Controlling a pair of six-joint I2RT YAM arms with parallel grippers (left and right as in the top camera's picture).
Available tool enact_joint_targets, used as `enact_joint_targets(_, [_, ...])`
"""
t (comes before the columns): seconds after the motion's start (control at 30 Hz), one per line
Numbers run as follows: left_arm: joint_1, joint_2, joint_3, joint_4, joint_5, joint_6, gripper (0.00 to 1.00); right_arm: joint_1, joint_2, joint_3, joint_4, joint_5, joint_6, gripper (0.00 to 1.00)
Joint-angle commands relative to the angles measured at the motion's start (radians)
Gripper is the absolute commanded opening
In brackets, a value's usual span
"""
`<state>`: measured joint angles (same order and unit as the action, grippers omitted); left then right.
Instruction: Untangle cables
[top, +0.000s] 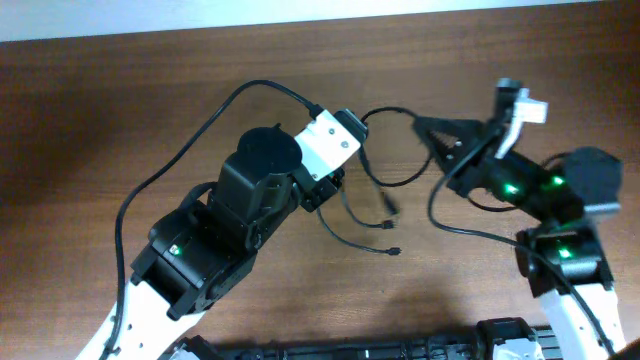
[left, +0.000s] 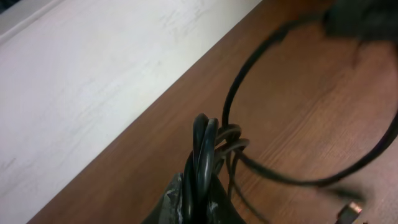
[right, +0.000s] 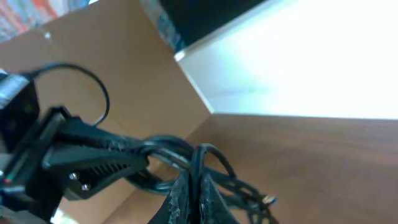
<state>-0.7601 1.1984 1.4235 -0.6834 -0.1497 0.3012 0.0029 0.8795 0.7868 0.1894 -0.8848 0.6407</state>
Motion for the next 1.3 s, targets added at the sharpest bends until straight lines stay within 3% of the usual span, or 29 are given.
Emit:
enact_joint_targets(0.0, [0.003, -0.022, 0.016, 0.0, 0.001, -0.021, 0.0, -0.082, -0.064, 0.003, 0.026, -0.002, 0.042, 0.04])
enact_joint_targets(0.33, [0.003, -0.014, 0.016, -0.041, 0.247, -0.008, 0.0, -0.156, -0.103, 0.003, 0.192, -0.002, 0.11, 0.04])
enact_joint_targets(0.67, [0.003, 0.023, 0.016, -0.048, 0.507, 0.06, 0.0, -0.156, -0.103, 0.003, 0.212, -0.002, 0.111, 0.04])
enact_joint_targets(1.1, [-0.006, 0.056, 0.016, -0.059, 0.509, 0.068, 0.0, -0.156, -0.103, 0.003, 0.211, 0.105, 0.12, 0.04])
enact_joint_targets(1.27, [-0.005, 0.056, 0.016, -0.058, 0.333, 0.018, 0.0, -0.156, -0.103, 0.003, 0.167, 0.145, 0.12, 0.04])
